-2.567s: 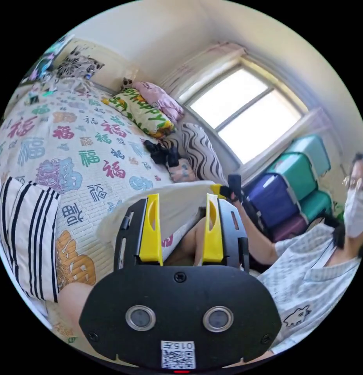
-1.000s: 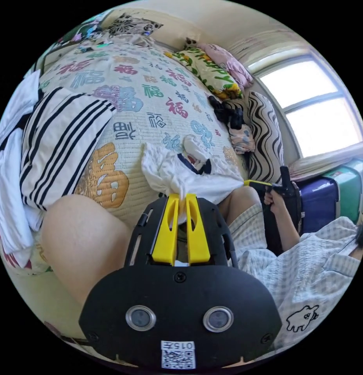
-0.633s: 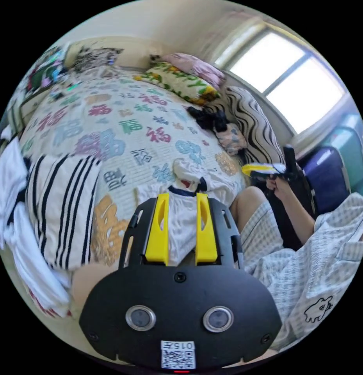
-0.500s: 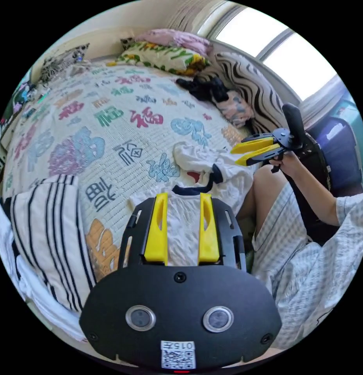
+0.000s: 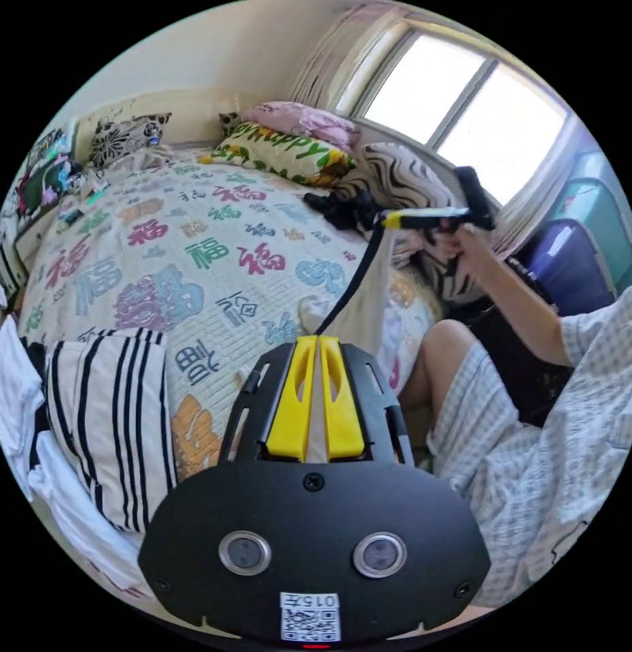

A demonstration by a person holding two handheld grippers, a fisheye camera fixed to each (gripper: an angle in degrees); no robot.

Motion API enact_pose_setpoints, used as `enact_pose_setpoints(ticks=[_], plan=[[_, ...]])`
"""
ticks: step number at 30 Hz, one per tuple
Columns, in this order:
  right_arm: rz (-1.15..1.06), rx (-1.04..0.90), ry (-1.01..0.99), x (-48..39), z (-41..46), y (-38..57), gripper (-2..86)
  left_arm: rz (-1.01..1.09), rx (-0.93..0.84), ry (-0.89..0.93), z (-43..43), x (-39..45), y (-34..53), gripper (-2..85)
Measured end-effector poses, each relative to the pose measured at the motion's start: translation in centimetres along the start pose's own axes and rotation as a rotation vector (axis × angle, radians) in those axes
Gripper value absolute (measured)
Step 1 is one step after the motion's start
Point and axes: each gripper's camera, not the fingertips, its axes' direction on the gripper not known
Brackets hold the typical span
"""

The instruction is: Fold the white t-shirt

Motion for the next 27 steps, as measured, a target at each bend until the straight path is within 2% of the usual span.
enact_pose_setpoints(ticks=[6, 9, 11, 13, 15, 17, 21, 23, 27], plan=[[0.068, -0.068, 0.013, 2.1, -0.8, 3.4, 1.0, -0.172, -0.141, 0.169, 10.5, -3.6, 0.0, 6.3], [0.180, -0.158, 0.048, 4.4, -0.5, 6.8, 2.0, -0.144, -0.217, 0.205, 13.1, -2.6, 0.1, 1.0], [0.316, -0.222, 0.077, 6.7, -0.2, 9.7, 3.5, -0.138, -0.186, 0.257, 13.2, -1.5, 0.6, -0.1], [0.439, -0.197, 0.171, 7.7, -1.0, 11.9, 3.9, -0.105, -0.143, 0.305, 12.9, 0.5, 1.2, -0.5], [0.516, -0.128, 0.233, 7.6, -2.3, 13.8, 4.2, -0.033, -0.174, 0.342, 13.8, 3.6, 2.1, -0.7], [0.570, -0.054, 0.145, 6.9, -2.9, 15.4, 6.2, 0.009, -0.213, 0.359, 15.3, 5.4, 2.6, -0.8], [0.534, -0.053, -0.067, 5.2, -1.2, 16.2, 6.9, 0.003, -0.258, 0.454, 19.5, 7.6, 3.2, -0.8], [0.482, -0.186, -0.179, 3.9, 2.1, 16.3, 8.0, 0.044, -0.242, 0.416, 20.5, 9.2, 3.2, -0.7], [0.493, -0.306, -0.215, 3.5, 5.7, 17.7, 9.1, 0.120, -0.222, 0.350, 22.6, 12.6, 3.4, -0.4]])
